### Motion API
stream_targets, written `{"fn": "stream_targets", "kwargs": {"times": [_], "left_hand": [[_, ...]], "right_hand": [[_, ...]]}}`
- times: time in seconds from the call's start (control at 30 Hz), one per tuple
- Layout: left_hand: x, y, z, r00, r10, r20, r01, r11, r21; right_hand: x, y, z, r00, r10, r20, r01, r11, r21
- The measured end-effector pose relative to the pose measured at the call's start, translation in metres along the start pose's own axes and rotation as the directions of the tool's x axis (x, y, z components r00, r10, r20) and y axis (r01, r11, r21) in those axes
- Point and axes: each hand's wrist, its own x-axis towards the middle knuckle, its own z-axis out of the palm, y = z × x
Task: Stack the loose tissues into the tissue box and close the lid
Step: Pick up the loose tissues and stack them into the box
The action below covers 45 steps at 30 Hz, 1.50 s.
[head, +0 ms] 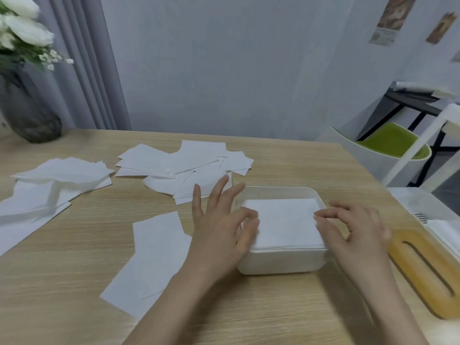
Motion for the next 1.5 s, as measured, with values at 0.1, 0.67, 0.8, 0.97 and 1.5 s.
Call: {"fn": "stream_targets", "kwargs": {"times": [0.1,0.67,0.8,0.97,1.5], "left_hand": [[-0.002,-0.002,-0.004,0.989,0.132,0.068,-0.13,0.991,-0.032],[0.005,-0.006,-0.001,0.94,0.247,0.234,-0.263,0.964,0.041],[0.002,-0.008,0.001,0.961,0.237,0.143,-0.237,0.971,-0.016],[-0.004,-0.015,-0.008,0.99,0.142,0.004,-0.138,0.967,-0.215],[-0.064,-0.114,-0.079,0.978,-0.208,0.015,0.208,0.978,0.005]], "right_hand": [[-0.01,-0.003,0.002,0.988,-0.154,0.002,0.154,0.988,-0.014],[-0.018,-0.006,0.019,0.98,-0.149,0.13,0.172,0.967,-0.189],[-0.018,-0.015,0.018,0.989,-0.135,0.056,0.14,0.985,-0.102],[-0.022,-0.04,0.019,0.979,-0.196,-0.056,0.201,0.971,0.129],[-0.078,-0.134,0.093,0.893,-0.191,0.407,-0.044,0.863,0.503]]}}
